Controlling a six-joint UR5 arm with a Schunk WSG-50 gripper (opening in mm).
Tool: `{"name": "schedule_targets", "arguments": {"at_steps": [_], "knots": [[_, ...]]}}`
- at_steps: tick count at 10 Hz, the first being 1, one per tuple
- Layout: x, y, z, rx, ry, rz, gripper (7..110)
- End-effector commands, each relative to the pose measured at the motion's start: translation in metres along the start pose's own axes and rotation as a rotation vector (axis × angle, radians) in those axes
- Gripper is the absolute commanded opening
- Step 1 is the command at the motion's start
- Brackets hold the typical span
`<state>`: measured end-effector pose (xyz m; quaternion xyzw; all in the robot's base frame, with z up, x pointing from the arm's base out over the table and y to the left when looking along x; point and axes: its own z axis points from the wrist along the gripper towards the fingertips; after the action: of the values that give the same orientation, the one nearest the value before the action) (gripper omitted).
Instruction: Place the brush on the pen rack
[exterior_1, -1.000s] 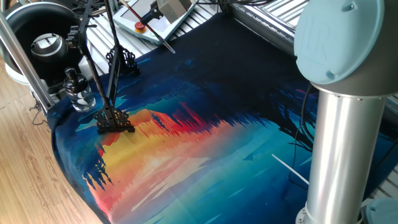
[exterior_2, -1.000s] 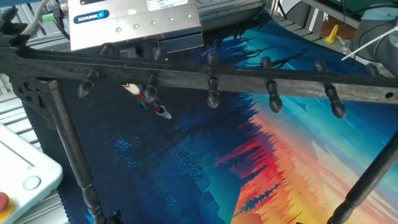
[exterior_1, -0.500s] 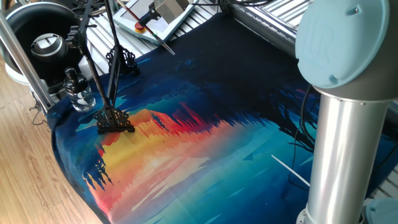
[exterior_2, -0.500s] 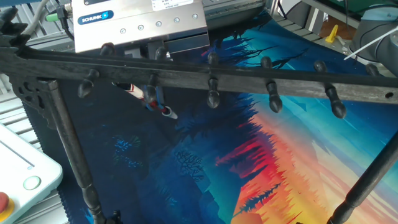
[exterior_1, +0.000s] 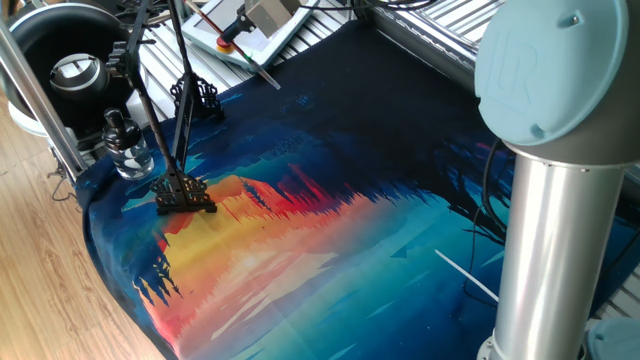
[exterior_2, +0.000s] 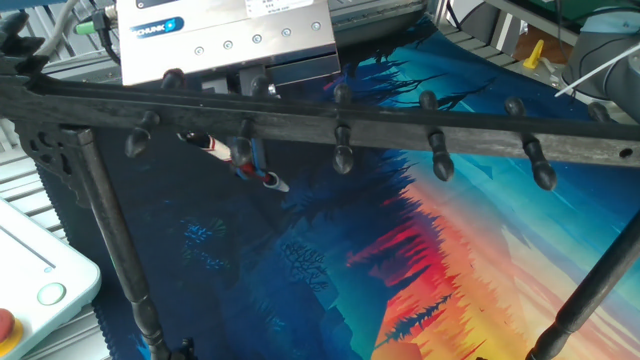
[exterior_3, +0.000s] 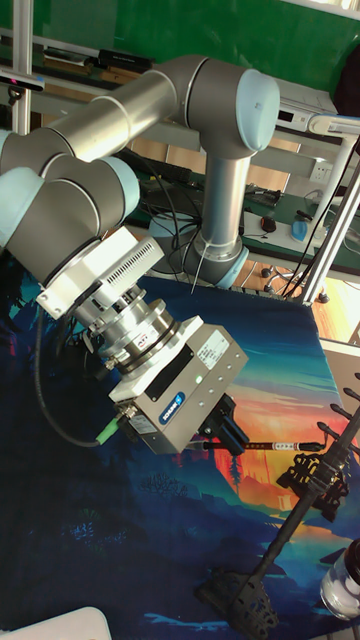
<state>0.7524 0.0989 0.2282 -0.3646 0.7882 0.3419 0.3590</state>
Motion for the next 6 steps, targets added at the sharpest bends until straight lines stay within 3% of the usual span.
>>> {"name": "schedule_targets", "arguments": {"at_steps": [1,6], "knots": [[-0.009,-0.001,0.000,0.003,-0.019,0.002,7],[-0.007,-0.013,0.006,0.005,-0.017,-0.012,7]]}}
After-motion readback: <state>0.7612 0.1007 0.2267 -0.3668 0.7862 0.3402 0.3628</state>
